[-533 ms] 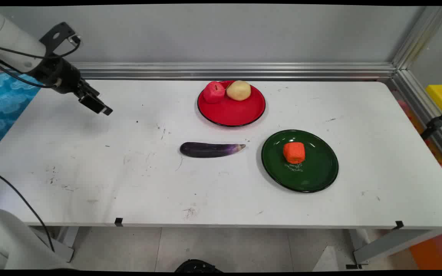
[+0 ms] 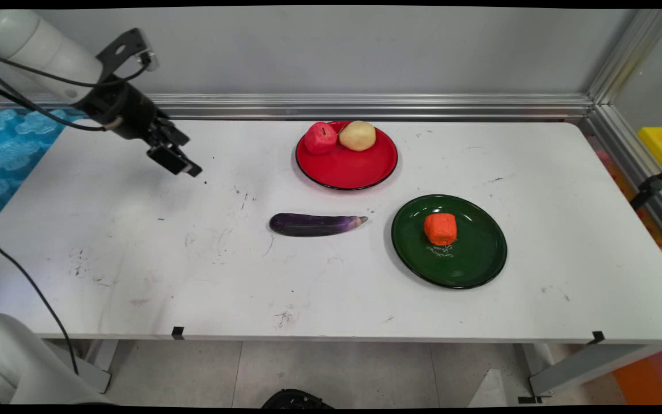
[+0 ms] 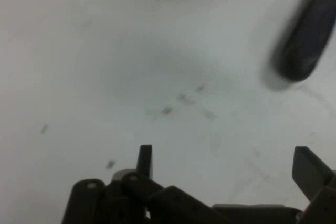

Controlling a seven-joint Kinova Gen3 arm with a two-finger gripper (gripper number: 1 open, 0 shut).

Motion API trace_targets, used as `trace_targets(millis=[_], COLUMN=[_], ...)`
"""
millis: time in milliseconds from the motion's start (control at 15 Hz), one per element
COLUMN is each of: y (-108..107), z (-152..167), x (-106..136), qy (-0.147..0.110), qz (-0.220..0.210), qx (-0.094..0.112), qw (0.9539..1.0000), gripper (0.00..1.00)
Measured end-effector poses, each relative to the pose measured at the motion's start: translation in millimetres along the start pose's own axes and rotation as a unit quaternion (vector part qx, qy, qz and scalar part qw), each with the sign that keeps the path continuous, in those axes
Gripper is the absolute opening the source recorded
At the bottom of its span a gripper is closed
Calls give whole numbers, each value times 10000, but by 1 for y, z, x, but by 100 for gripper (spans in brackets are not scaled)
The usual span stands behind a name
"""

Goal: Pick up the mandarin from the green plate

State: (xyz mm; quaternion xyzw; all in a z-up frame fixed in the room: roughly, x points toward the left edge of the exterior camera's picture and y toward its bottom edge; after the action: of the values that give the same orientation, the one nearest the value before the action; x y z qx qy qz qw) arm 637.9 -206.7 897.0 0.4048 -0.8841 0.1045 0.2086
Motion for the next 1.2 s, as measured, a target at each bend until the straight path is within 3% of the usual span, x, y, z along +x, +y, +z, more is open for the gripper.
trace_targets(millis=[200, 600, 1200], y=[19, 58, 101], z=[6, 21, 65], x=[25, 76, 145], qy=[126, 384, 726], qz=[527, 1328, 1938], qx=[-273, -771, -1058], qw=[9982, 9874, 9726], gripper=[100, 100, 100])
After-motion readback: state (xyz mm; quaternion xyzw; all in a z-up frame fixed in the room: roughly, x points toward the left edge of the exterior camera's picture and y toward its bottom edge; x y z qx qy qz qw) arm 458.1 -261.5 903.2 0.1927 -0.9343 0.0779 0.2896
